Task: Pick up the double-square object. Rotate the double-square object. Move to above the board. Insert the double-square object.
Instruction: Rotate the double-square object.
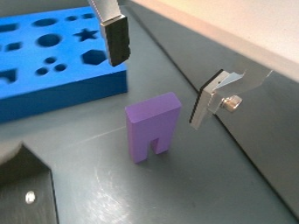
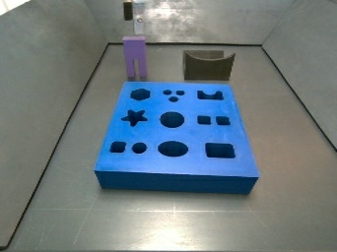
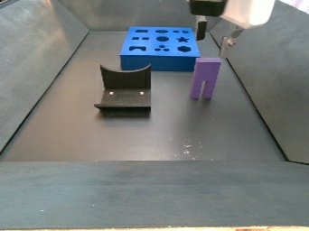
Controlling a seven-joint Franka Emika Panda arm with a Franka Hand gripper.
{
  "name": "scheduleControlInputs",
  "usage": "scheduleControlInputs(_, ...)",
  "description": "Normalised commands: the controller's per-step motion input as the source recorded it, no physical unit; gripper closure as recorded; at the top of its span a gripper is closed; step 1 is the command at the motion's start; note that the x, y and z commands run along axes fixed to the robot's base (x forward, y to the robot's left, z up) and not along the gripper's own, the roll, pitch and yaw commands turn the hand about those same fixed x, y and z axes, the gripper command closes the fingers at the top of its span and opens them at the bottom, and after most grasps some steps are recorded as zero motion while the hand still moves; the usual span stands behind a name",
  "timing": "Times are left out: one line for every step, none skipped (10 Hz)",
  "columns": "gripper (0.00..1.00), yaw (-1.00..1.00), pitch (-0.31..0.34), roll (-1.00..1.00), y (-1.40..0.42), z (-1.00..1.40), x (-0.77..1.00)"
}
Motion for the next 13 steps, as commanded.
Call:
scheduleControlInputs(0.00,1.00,-0.006,0.00,0.00,-0.05,0.04)
scheduleControlInputs(0.00,1.00,-0.007,0.00,0.00,-0.05,0.04)
scheduleControlInputs(0.00,1.00,-0.007,0.00,0.00,-0.05,0.04)
scheduleControlInputs(0.00,1.00,-0.008,0.00,0.00,-0.05,0.04)
scheduleControlInputs(0.00,1.00,-0.008,0.00,0.00,-0.05,0.04)
scheduleControlInputs(0.00,1.00,-0.009,0.01,0.00,-0.05,0.04)
scheduleControlInputs(0.00,1.00,-0.010,0.01,0.00,-0.05,0.04)
scheduleControlInputs(0.00,1.00,-0.011,0.01,0.00,-0.04,0.04)
scheduleControlInputs(0.00,1.00,-0.013,0.01,0.00,-0.04,0.04)
scheduleControlInputs(0.00,1.00,-0.014,0.01,0.00,-0.04,0.04)
scheduleControlInputs(0.00,1.00,-0.016,0.01,0.00,-0.04,0.04)
scheduleControlInputs(0.00,1.00,-0.019,0.01,0.00,-0.04,0.04)
scheduleControlInputs(0.00,1.00,-0.022,0.01,0.00,-0.04,0.04)
